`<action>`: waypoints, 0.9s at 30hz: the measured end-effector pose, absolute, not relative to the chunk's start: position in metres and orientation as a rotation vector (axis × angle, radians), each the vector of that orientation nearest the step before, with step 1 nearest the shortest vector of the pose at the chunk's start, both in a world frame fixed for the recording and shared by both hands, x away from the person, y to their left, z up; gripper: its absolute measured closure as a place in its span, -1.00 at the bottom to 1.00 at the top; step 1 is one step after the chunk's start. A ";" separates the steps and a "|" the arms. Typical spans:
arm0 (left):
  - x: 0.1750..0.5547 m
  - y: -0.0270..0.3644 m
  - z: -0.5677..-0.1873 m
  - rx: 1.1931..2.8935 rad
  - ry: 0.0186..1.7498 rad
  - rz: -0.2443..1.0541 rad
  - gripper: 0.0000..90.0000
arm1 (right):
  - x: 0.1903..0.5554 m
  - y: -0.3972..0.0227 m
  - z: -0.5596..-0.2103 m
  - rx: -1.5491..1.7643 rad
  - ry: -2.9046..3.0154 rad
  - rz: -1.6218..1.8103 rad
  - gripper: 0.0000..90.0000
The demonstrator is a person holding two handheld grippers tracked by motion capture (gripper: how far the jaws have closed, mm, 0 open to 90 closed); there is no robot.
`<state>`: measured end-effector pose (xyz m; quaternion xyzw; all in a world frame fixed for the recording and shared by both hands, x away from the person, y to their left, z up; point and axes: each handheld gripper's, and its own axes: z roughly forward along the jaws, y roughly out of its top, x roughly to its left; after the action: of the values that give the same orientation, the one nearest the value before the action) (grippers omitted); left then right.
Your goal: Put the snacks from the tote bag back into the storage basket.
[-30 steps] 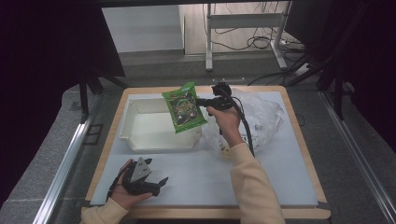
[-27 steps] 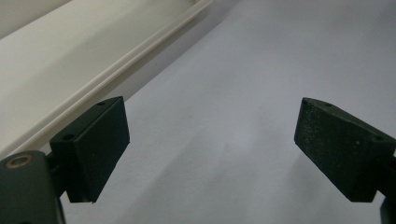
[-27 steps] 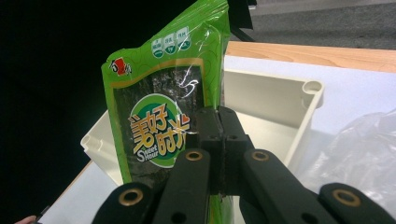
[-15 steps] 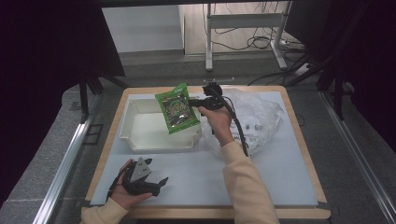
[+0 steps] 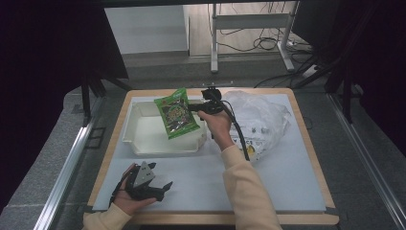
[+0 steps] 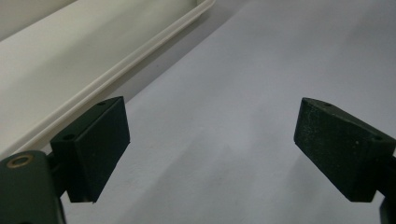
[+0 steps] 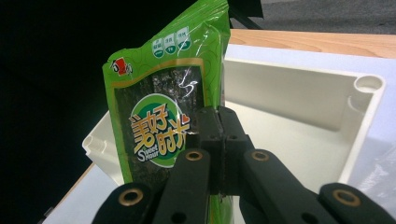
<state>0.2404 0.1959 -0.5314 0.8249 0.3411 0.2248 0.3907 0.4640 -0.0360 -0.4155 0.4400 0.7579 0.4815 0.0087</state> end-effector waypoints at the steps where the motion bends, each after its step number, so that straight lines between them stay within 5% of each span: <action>1: 0.240 0.196 -0.531 2.093 0.868 0.571 -0.77 | 0.464 -0.035 -0.416 1.378 2.368 1.503 1.00; 27: 0.240 0.195 -0.530 2.107 0.851 0.587 -0.76 | 0.467 0.005 -0.432 1.399 2.399 1.501 1.00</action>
<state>0.2396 0.1951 -0.5302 0.8279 0.3343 0.2307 0.3868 0.4667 0.0053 -0.4325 0.4433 0.7598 0.4756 -0.0076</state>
